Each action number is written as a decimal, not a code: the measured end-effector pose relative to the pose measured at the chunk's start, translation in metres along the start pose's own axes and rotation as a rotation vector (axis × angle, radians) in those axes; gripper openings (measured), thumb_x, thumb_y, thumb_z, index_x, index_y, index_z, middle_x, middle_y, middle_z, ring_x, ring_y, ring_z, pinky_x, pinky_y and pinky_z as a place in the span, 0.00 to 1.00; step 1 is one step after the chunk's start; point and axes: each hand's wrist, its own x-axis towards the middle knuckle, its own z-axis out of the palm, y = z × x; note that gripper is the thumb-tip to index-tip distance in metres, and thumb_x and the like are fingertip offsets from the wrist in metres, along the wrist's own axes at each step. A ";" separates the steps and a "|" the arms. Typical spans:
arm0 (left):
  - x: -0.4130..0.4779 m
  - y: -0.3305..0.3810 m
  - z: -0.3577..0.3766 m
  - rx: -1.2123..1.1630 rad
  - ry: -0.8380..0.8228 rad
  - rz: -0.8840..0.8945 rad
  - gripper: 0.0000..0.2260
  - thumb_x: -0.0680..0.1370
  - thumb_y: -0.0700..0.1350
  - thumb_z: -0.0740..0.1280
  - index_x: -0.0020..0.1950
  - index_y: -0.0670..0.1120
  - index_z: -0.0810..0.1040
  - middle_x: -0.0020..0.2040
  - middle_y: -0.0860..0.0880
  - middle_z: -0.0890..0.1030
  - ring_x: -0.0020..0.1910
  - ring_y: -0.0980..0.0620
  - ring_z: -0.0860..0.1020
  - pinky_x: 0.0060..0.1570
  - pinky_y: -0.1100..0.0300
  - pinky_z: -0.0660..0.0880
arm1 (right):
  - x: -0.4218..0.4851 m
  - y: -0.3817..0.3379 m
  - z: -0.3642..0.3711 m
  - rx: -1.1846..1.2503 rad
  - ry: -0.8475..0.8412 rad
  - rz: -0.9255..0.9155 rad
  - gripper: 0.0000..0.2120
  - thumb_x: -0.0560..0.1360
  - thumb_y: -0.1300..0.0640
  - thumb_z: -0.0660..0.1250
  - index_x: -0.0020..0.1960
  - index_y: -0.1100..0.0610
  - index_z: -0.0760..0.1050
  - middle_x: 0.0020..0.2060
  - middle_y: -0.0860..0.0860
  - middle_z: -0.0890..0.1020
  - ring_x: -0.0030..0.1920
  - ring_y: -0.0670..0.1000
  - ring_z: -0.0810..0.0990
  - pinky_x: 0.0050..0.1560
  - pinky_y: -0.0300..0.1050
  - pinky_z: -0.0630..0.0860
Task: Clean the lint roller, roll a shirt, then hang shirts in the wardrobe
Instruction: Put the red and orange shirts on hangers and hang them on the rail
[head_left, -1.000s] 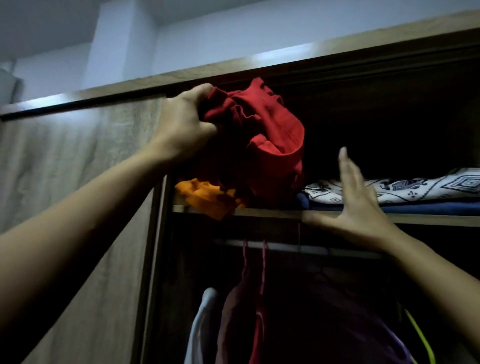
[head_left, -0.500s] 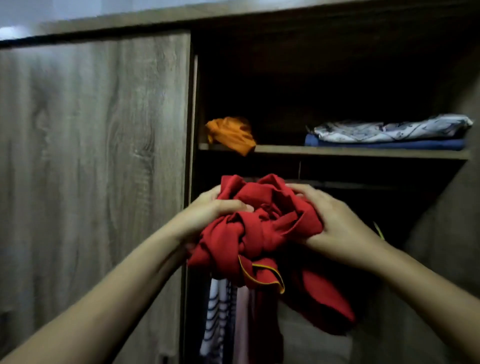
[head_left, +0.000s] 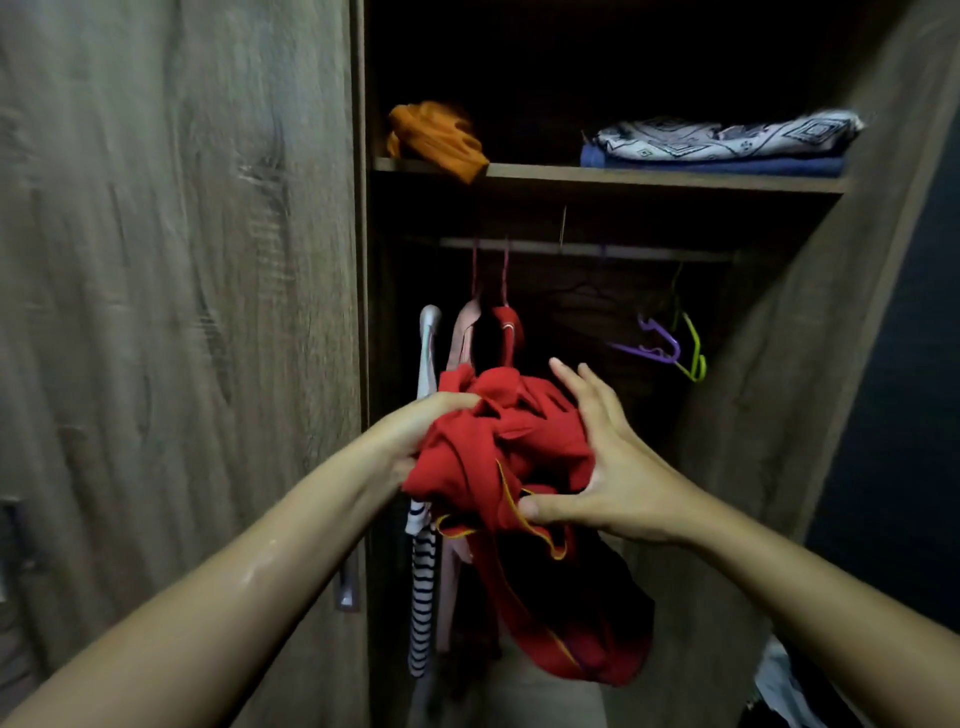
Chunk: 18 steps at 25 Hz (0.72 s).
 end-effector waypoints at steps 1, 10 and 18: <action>-0.002 -0.001 0.003 0.014 0.004 -0.002 0.04 0.77 0.38 0.61 0.47 0.45 0.74 0.35 0.45 0.79 0.30 0.52 0.79 0.35 0.63 0.78 | -0.001 0.000 -0.001 -0.002 -0.020 -0.002 0.58 0.52 0.31 0.73 0.72 0.33 0.41 0.76 0.46 0.44 0.73 0.38 0.46 0.70 0.38 0.53; -0.010 0.018 -0.005 0.344 0.150 -0.082 0.05 0.80 0.47 0.60 0.46 0.49 0.74 0.40 0.47 0.77 0.30 0.52 0.79 0.21 0.67 0.73 | 0.000 0.032 -0.022 0.206 0.373 0.114 0.16 0.64 0.60 0.72 0.41 0.40 0.75 0.35 0.42 0.80 0.34 0.34 0.75 0.44 0.43 0.73; -0.001 0.027 -0.010 0.153 0.260 0.137 0.19 0.78 0.61 0.56 0.56 0.50 0.77 0.48 0.51 0.80 0.44 0.54 0.81 0.31 0.63 0.74 | 0.016 0.015 -0.046 0.322 0.533 0.097 0.16 0.71 0.71 0.63 0.43 0.49 0.74 0.32 0.47 0.76 0.28 0.38 0.73 0.33 0.37 0.71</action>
